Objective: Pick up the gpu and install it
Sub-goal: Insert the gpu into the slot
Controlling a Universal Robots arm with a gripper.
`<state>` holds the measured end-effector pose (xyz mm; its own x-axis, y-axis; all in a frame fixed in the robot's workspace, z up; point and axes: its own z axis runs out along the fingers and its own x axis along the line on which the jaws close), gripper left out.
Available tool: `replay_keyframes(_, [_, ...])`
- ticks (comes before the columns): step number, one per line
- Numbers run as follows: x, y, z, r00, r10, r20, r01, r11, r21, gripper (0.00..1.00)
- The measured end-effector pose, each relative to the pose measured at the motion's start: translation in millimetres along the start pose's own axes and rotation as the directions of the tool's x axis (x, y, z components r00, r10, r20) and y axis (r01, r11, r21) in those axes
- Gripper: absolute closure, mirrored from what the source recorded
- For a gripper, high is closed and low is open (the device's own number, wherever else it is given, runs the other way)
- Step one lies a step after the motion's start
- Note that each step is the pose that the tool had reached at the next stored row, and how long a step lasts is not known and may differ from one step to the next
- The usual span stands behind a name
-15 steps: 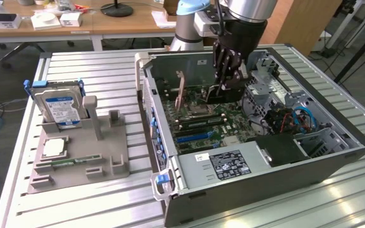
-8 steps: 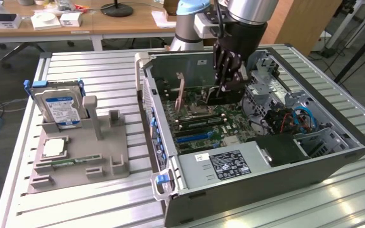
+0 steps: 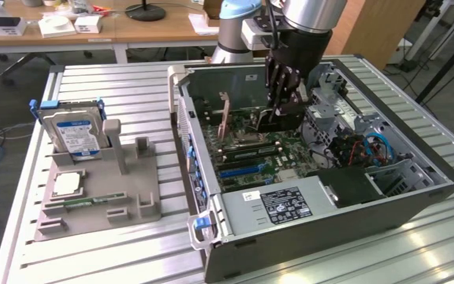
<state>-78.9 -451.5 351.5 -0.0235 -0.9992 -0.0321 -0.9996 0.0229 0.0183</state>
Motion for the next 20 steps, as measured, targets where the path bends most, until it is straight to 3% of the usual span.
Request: replay_keyframes(20, [0.6, -0.2, 12.0, 1.0000, 0.000, 0.0003, 0.000, 1.0000, 0.0001, 0.74])
